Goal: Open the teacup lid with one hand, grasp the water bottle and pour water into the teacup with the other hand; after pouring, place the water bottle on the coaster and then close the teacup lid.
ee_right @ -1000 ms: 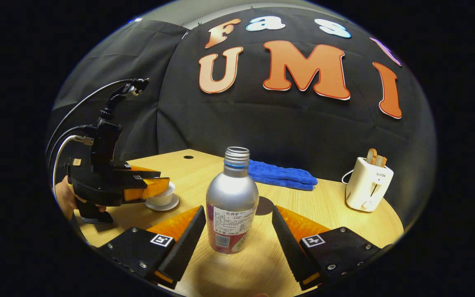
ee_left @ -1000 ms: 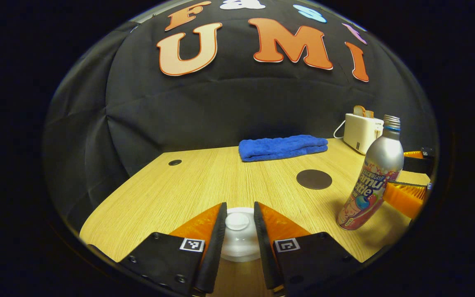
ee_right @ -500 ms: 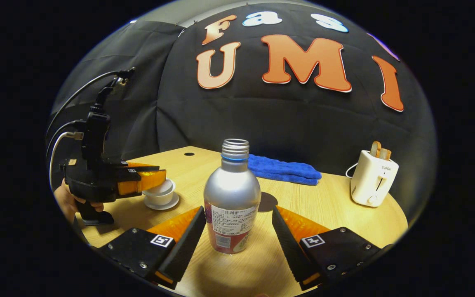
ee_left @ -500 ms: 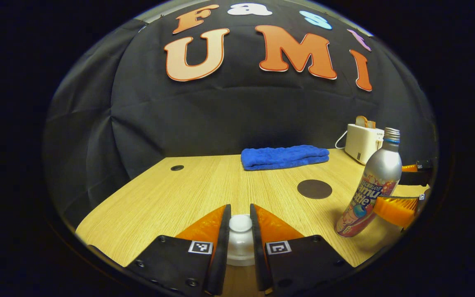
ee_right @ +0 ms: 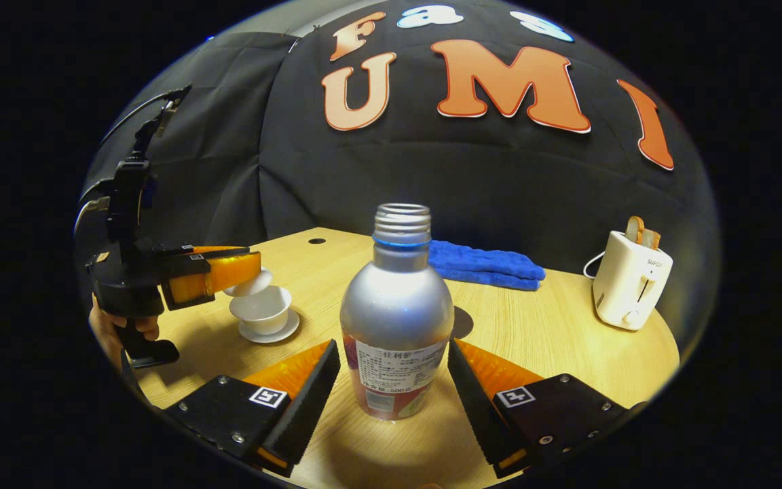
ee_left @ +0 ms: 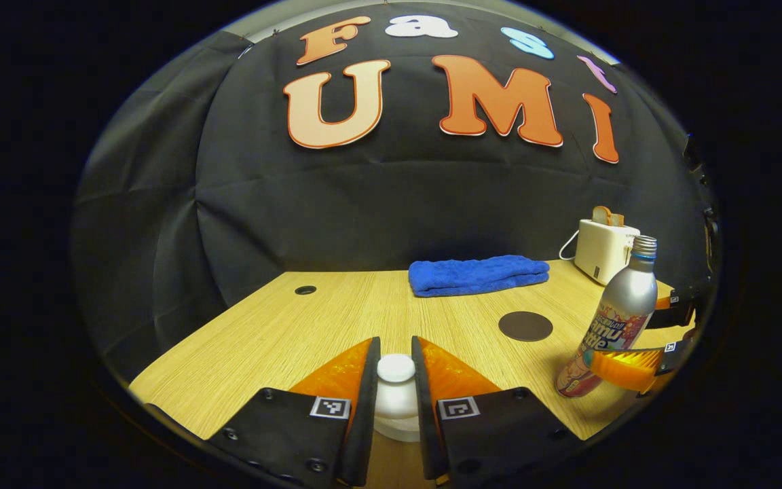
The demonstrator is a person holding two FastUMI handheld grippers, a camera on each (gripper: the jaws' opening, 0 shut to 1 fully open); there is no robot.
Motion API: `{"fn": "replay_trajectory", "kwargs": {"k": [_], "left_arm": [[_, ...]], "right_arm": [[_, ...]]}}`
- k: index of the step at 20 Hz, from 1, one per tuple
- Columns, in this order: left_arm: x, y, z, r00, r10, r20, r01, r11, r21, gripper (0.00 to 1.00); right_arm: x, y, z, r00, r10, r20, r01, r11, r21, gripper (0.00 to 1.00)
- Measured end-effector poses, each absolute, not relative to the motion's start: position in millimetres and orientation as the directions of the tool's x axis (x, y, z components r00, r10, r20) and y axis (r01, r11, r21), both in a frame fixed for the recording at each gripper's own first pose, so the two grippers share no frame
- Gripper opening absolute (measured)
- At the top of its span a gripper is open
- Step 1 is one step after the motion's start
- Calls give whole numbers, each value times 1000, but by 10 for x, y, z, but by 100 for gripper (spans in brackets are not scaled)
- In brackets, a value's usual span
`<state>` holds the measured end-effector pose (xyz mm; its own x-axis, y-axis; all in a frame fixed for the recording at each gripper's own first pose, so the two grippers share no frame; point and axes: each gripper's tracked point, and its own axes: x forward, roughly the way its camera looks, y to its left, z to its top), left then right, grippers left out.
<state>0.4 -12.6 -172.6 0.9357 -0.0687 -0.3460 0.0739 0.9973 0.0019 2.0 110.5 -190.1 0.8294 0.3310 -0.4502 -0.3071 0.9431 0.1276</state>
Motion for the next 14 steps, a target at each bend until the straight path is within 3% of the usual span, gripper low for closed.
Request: {"fn": "replay_trajectory", "kwargs": {"k": [3, 4, 6, 14], "left_arm": [[-26, -32, -1689, 938, -57, -341, 61, 998, 1, 33], [-35, -4, -1678, 940, -51, -338, 54, 999, 0, 30], [-63, 41, -1668, 940, -43, -339, 45, 999, 0, 33], [-165, 265, -1561, 947, 2, -321, 8, 999, 31, 30]], "right_arm": [[22, 1124, -1929, 818, 326, -474, -308, 944, 116, 93], [36, 1124, -1925, 818, 322, -476, -307, 945, 111, 83], [38, 1112, -1904, 813, 325, -483, -322, 942, 93, 81], [174, 938, -1709, 841, 238, -485, -338, 932, -130, 81]]}}
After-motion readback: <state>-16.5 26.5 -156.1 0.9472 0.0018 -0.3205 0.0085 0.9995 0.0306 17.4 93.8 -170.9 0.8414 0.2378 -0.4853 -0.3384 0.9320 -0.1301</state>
